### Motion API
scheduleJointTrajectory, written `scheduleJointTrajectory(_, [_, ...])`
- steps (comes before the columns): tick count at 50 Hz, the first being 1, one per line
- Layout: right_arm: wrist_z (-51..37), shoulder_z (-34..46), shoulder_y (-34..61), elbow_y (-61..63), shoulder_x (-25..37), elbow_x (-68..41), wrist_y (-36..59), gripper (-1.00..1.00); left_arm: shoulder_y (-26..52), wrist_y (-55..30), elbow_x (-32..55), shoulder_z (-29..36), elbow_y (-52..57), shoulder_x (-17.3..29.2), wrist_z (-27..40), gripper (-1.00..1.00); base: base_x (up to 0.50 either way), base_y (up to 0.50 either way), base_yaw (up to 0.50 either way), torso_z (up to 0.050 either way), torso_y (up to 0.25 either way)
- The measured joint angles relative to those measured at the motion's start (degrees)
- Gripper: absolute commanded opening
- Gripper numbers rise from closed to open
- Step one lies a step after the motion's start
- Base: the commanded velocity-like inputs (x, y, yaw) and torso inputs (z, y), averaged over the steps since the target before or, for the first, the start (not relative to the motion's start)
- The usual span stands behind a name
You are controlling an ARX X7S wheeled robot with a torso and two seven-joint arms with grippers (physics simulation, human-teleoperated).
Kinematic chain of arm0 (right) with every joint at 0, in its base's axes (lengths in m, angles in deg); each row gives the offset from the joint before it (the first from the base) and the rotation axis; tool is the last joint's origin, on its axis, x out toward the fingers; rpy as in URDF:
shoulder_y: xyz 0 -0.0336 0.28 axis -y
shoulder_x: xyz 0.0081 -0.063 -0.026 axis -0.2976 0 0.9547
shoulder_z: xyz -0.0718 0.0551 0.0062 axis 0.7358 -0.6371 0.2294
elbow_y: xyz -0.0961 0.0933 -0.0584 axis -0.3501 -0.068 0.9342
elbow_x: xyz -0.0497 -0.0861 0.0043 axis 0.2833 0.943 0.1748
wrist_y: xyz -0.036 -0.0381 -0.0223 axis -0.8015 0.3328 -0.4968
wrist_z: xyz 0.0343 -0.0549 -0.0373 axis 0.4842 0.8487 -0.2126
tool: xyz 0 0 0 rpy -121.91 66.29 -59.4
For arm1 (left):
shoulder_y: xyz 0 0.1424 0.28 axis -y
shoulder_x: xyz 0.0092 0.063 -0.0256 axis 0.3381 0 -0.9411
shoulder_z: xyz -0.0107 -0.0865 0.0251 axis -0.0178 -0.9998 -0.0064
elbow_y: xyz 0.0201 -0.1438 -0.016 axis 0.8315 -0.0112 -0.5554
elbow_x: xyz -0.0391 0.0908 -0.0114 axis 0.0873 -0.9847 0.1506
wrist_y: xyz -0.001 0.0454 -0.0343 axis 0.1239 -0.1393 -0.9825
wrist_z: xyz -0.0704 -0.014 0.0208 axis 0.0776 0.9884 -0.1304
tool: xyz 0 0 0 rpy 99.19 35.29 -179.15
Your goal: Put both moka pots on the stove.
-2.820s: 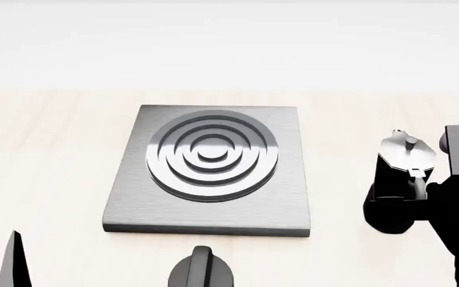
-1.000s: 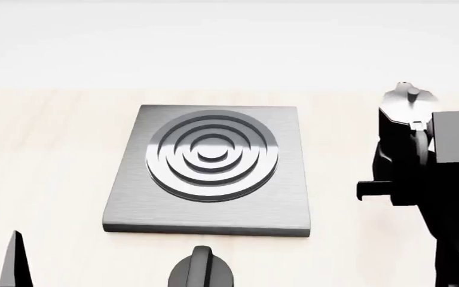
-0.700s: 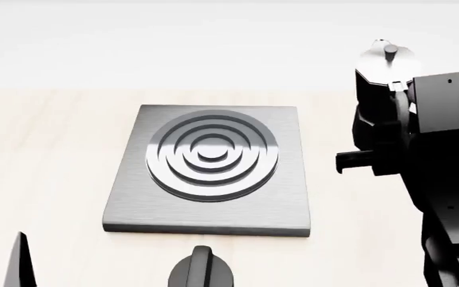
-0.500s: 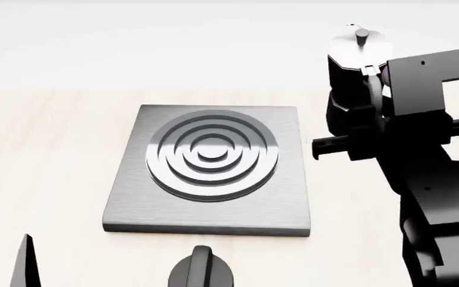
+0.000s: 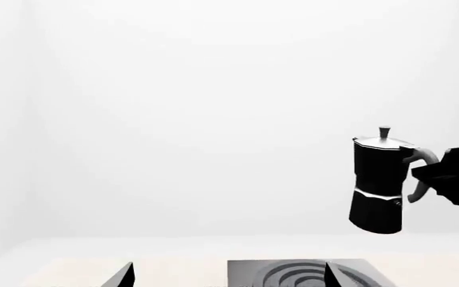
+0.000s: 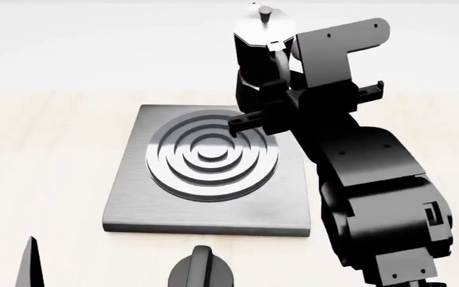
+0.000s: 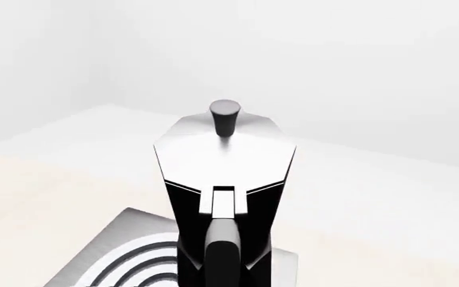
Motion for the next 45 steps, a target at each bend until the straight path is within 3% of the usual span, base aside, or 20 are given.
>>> scheduleJointTrajectory(26, [2.4,4.7,5.4,-20.8,-9.8,0.8,-15.3,-1.00,-0.1,0.6,1.9,-0.8,-0.2,0.8,0.0,1.00,0.00,0.00,0.00,0.000,0.001])
scheduleJointTrajectory(45, [0.3,18.7,9.2,-34.9,-11.9,-10.6,-27.5,-1.00,-0.1,1.0,2.2,-0.8,-0.8,1.1,0.2,1.00,0.00,0.00,0.00,0.000,-0.081])
